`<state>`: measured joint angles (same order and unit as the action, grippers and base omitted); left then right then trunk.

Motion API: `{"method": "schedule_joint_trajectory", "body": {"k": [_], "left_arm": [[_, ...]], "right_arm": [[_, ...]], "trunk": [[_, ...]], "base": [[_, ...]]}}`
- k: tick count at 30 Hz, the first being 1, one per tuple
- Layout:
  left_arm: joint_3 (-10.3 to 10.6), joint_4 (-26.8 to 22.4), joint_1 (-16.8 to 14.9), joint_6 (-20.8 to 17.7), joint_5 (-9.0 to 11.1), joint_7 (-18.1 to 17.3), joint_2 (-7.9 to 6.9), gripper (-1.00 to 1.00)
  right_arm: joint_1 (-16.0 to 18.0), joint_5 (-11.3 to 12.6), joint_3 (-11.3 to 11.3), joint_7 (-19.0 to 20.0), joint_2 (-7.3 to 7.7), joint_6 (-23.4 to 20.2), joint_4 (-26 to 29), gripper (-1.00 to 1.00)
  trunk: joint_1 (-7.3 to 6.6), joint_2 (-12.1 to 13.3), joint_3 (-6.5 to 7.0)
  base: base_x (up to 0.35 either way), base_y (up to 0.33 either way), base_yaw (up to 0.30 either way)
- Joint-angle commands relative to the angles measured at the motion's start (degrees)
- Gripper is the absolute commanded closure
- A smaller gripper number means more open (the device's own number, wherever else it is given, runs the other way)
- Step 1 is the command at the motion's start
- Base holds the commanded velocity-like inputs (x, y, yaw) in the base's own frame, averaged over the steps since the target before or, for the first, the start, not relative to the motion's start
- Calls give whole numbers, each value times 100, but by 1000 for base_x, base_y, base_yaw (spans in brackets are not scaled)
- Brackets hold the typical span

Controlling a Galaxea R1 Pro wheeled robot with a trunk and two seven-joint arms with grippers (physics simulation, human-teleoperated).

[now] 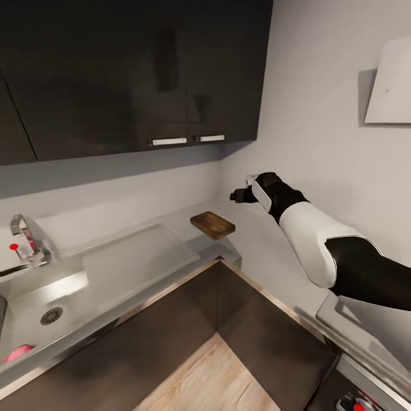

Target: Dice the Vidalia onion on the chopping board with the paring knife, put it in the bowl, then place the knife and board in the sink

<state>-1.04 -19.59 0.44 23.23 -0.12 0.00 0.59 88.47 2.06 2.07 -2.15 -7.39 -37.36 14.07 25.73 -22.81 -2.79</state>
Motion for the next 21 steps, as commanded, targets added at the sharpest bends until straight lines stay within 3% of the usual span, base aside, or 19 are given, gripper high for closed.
{"method": "schedule_joint_trajectory", "body": {"k": [1,15,21], "left_arm": [[-10,-10,1,6,-2,0,2,-100],[-10,-13,2,6,-5,0,2,-100],[-10,-17,1,6,-5,0,2,-100]], "right_arm": [[3,23,22,-23,1,-30,8,-100],[3,23,20,-23,1,-34,16,-100],[3,23,17,-23,1,-34,12,-100]], "trunk": [[6,-11,-12],[6,-11,-12],[6,-11,-12]], "base": [[198,-188,7],[49,-39,1],[173,0,0]]}}
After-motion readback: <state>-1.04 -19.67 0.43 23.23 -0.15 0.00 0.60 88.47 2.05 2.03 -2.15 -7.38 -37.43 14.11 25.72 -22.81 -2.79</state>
